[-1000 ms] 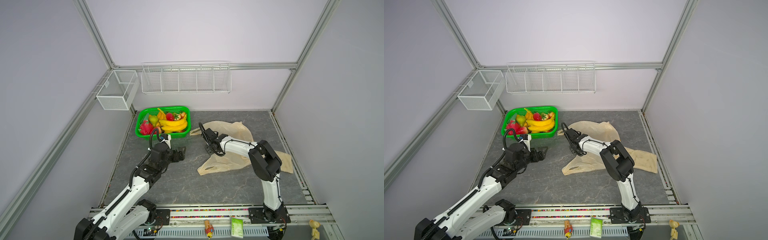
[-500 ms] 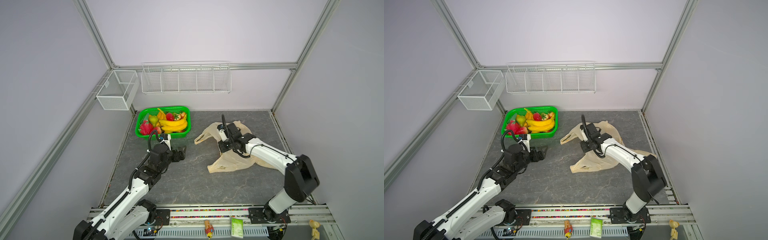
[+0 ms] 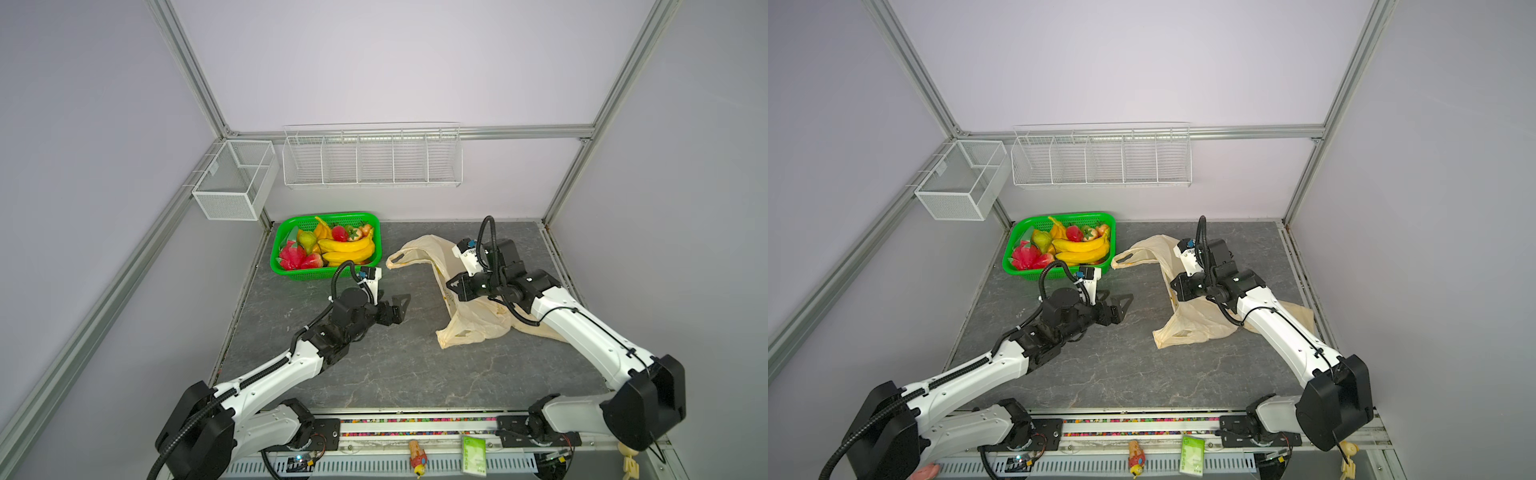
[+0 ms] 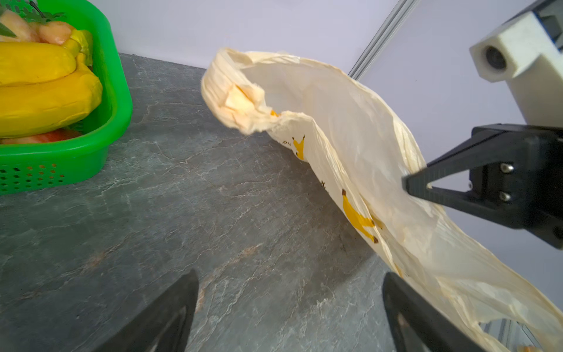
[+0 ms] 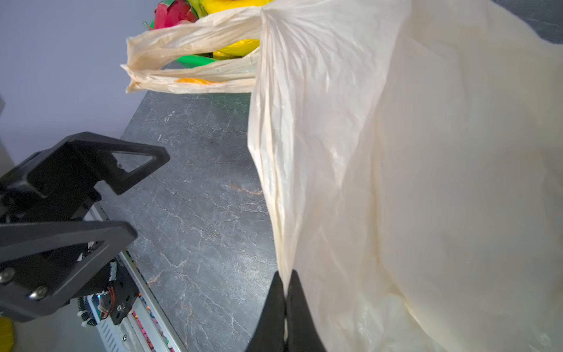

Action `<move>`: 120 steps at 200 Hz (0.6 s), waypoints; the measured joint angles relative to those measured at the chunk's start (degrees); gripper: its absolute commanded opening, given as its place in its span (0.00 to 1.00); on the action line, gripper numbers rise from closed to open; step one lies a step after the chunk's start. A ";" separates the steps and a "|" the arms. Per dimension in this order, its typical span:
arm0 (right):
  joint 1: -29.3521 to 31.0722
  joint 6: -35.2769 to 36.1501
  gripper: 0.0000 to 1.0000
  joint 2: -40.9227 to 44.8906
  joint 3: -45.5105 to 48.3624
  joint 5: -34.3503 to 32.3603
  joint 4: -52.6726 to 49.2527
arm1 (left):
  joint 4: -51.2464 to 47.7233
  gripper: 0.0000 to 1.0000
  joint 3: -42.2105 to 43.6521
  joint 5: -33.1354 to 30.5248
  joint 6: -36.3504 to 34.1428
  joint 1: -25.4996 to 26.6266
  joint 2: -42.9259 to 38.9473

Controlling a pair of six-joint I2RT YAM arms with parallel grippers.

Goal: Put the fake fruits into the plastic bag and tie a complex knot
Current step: 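Grasp the bag's handle with the left gripper while the right gripper holds the opposite side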

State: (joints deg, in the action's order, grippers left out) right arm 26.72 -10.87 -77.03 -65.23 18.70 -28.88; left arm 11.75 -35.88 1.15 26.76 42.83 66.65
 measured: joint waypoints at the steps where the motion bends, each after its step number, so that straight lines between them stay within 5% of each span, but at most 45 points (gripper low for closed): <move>1: 0.00 -0.04 0.06 0.00 0.02 0.09 0.00 | 0.09 0.94 -0.07 -0.02 0.02 0.00 0.13; 91: 0.00 -0.87 0.06 3.13 1.22 3.91 0.00 | 8.22 0.91 -9.29 -6.73 1.73 -1.40 11.32; 120: 0.00 -0.46 0.06 3.98 1.44 4.57 0.04 | 9.42 0.81 -11.65 -6.38 2.91 -3.98 14.32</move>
State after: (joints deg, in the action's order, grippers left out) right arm 26.72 -11.33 -73.06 -63.79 23.27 -28.84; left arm 21.17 -47.53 -5.23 29.67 38.85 80.97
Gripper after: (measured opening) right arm 0.064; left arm 0.843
